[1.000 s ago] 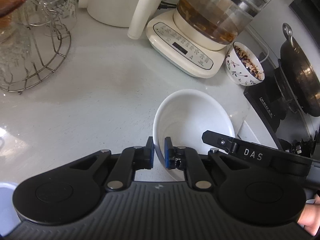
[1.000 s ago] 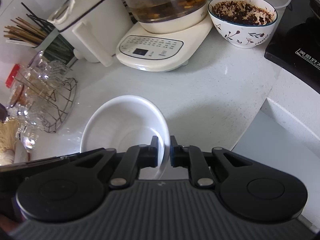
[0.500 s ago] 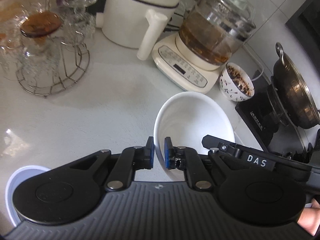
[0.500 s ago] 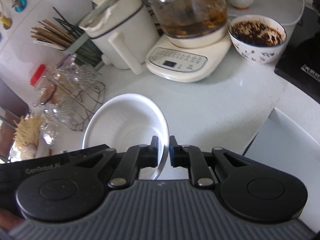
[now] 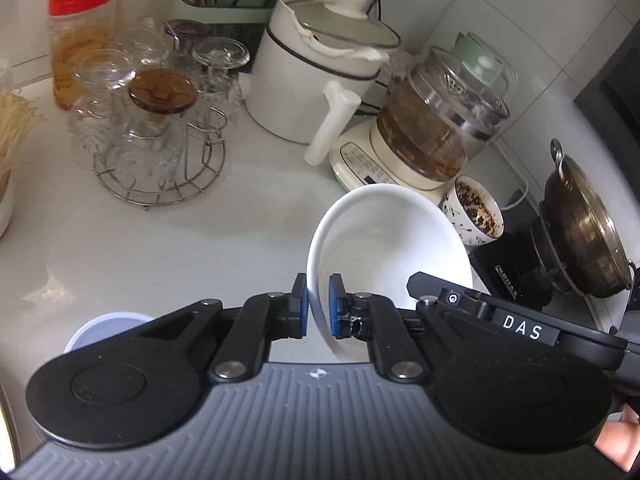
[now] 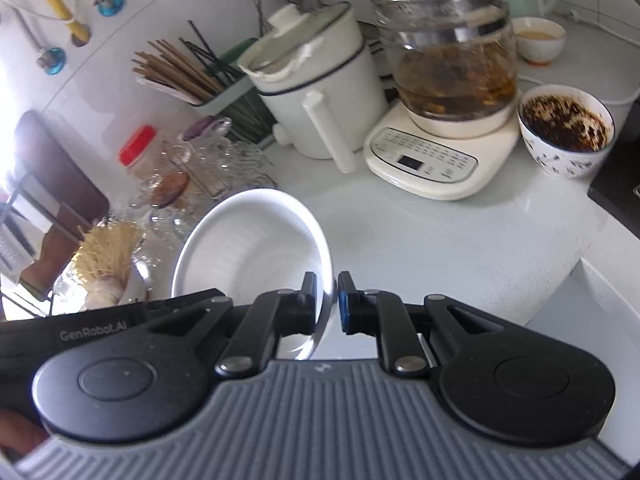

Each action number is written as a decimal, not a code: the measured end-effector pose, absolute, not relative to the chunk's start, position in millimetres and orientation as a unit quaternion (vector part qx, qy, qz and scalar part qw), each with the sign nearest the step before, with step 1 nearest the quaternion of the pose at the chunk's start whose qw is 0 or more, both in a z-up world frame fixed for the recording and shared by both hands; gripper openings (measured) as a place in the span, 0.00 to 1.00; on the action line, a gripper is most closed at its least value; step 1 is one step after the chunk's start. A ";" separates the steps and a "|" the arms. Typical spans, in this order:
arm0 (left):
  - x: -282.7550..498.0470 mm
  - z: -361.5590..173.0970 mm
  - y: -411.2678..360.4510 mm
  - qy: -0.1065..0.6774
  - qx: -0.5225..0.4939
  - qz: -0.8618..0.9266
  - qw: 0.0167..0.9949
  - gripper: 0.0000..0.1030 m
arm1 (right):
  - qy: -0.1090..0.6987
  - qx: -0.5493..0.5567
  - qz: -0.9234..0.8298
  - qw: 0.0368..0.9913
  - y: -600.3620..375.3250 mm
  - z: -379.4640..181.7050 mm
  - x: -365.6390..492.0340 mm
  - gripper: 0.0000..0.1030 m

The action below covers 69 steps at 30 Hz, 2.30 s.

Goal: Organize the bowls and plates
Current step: 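Lift the white ceramic bowl and carry it over the blue bowls, then lower the white bowl into the blue bowls and open both grippers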

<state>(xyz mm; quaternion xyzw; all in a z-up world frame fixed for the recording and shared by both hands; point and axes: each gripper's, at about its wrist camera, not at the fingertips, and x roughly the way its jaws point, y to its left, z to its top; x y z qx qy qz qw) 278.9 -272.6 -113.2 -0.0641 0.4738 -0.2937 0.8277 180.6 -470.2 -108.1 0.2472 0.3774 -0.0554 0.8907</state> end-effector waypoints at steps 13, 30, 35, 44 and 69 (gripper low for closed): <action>265.9 -68.8 -232.8 0.419 -0.092 -0.264 0.864 0.11 | 0.356 0.209 -0.002 0.911 -441.5 -67.5 189.6 0.13; 252.8 -88.6 -141.9 0.448 -0.134 -0.166 0.868 0.11 | 0.418 0.208 0.089 0.880 -370.3 -90.5 211.6 0.13; 251.0 -114.0 -126.0 0.477 -0.134 -0.149 0.856 0.12 | 0.447 0.196 0.093 0.868 -351.2 -109.6 215.0 0.15; 248.7 -148.7 -115.8 0.509 -0.143 -0.142 0.837 0.12 | 0.479 0.190 0.085 0.853 -340.6 -133.4 212.5 0.16; 264.4 -180.8 -109.0 0.539 -0.156 -0.128 0.818 0.45 | 0.490 0.245 0.070 0.834 -360.9 -165.5 227.5 0.36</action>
